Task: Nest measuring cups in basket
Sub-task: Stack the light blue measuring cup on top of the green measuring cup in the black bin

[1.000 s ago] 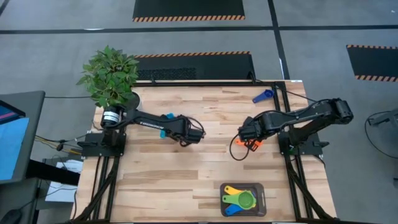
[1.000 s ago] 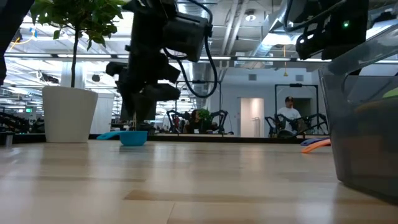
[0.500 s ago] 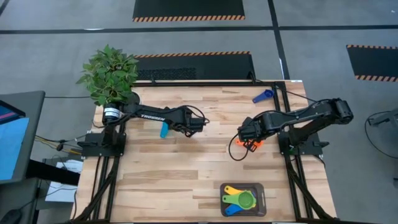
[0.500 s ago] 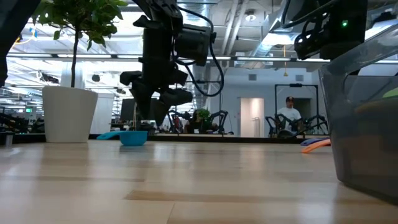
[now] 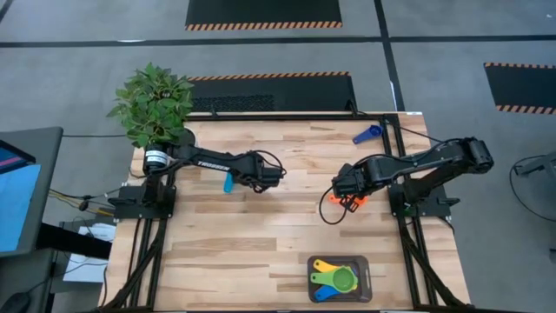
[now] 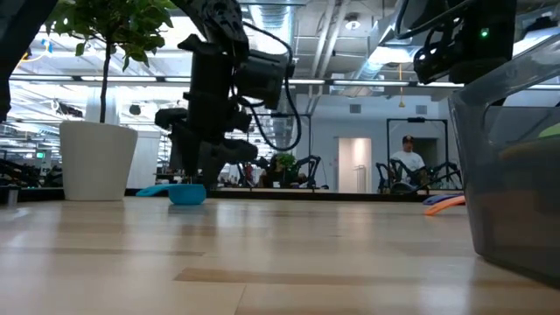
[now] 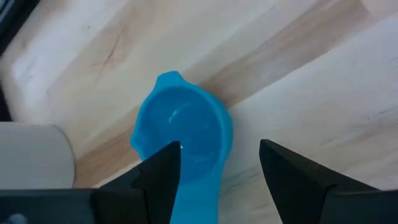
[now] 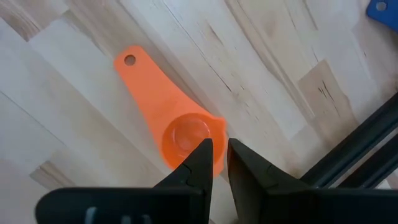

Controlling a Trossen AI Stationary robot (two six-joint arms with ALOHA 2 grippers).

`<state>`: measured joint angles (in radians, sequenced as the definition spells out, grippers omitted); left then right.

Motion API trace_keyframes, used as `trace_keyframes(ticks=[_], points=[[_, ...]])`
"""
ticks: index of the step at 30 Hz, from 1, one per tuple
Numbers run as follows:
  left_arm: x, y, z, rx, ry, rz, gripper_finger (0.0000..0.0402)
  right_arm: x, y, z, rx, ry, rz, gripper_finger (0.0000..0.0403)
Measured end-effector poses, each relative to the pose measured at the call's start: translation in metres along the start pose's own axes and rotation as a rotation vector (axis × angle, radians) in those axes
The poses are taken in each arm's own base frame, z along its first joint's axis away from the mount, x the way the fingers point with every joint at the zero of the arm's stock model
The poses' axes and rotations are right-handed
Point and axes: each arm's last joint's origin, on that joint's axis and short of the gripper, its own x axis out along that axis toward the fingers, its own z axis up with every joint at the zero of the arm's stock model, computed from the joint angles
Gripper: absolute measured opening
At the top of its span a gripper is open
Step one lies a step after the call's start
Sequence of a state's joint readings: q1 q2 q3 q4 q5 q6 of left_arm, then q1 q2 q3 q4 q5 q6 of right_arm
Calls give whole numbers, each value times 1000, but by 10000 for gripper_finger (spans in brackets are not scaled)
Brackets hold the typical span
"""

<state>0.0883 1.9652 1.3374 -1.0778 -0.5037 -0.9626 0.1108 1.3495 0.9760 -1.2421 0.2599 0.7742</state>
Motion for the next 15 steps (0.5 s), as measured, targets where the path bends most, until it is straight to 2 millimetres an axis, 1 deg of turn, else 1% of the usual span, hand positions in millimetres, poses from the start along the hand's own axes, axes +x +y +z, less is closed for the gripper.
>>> trace_keyframes(ticks=[9, 13, 15], points=[[23, -4, -8, -19, 14, -70, 210, 0, 2, 2, 8, -23, 19, 71], [25, -3, -9, -18, 3, -71, 209, 0, 3, 3, 13, -36, 31, 71], [25, -3, -8, 5, 3, -75, 201, 0, 4, 4, 15, -40, 35, 71]])
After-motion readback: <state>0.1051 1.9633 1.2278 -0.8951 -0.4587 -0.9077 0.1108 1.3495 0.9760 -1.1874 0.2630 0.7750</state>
